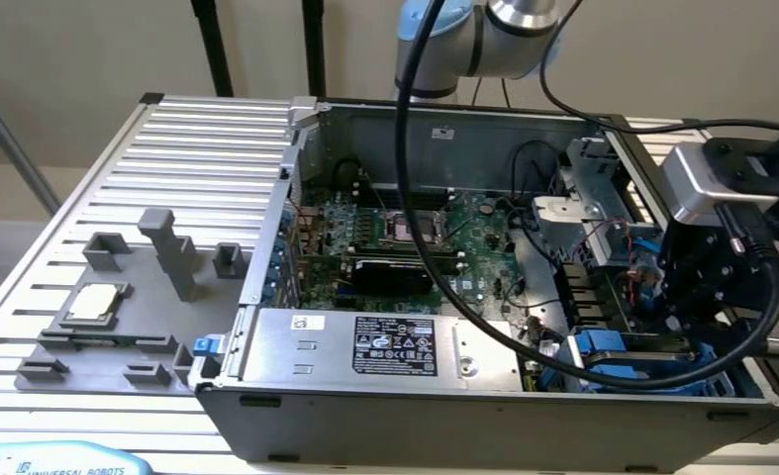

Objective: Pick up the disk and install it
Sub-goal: 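Insert the first disk wire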

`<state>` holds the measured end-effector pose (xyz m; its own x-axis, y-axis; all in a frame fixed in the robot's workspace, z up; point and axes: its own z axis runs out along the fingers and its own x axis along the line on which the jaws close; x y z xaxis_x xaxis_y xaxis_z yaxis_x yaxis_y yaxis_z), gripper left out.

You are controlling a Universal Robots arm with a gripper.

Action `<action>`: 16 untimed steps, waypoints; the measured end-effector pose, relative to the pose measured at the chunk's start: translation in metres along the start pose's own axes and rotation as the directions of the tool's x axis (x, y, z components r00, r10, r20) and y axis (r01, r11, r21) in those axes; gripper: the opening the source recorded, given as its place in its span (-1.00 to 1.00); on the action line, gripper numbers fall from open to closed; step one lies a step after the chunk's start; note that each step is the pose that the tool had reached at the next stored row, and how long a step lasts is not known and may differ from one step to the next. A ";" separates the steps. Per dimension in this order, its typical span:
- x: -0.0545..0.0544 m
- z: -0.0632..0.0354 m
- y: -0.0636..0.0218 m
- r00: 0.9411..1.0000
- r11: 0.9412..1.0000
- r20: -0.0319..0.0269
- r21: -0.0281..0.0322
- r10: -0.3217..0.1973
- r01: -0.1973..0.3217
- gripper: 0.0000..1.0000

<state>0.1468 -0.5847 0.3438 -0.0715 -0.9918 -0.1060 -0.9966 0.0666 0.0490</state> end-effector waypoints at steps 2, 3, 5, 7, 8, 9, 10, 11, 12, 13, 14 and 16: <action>0.000 0.0001 0.0001 1.000 1.000 -0.013 0.003 0.015 -0.015 -0.67; 0.000 0.0001 0.0001 1.000 1.000 -0.021 0.004 0.021 -0.021 -0.67; 0.000 0.0002 0.0001 0.999 1.000 -0.032 0.006 0.031 -0.031 -0.67; 0.000 0.0005 0.0001 0.999 0.999 -0.038 0.007 0.036 -0.036 -0.67; 0.000 0.0005 0.0001 0.998 0.999 -0.041 0.008 0.038 -0.038 -0.67; 0.000 0.0005 0.0001 0.998 0.999 -0.044 0.008 0.039 -0.039 -0.67; 0.000 0.0007 0.0001 0.998 0.999 -0.046 0.008 0.040 -0.039 -0.67; 0.000 0.0008 0.0001 0.998 0.999 -0.046 0.009 0.040 -0.040 -0.67; 0.000 0.0009 0.0001 0.998 0.999 -0.047 0.009 0.040 -0.040 -0.67; -0.001 0.0009 0.0001 0.998 0.999 -0.048 0.009 0.040 -0.040 -0.67; -0.001 0.0009 0.0002 0.998 0.999 -0.048 0.009 0.040 -0.040 -0.67; -0.002 0.0010 0.0000 0.998 0.999 -0.048 0.009 0.040 -0.040 -0.67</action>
<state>0.1468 -0.5828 0.3429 -0.1093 -0.9924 -0.0557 -0.9933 0.1069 0.0444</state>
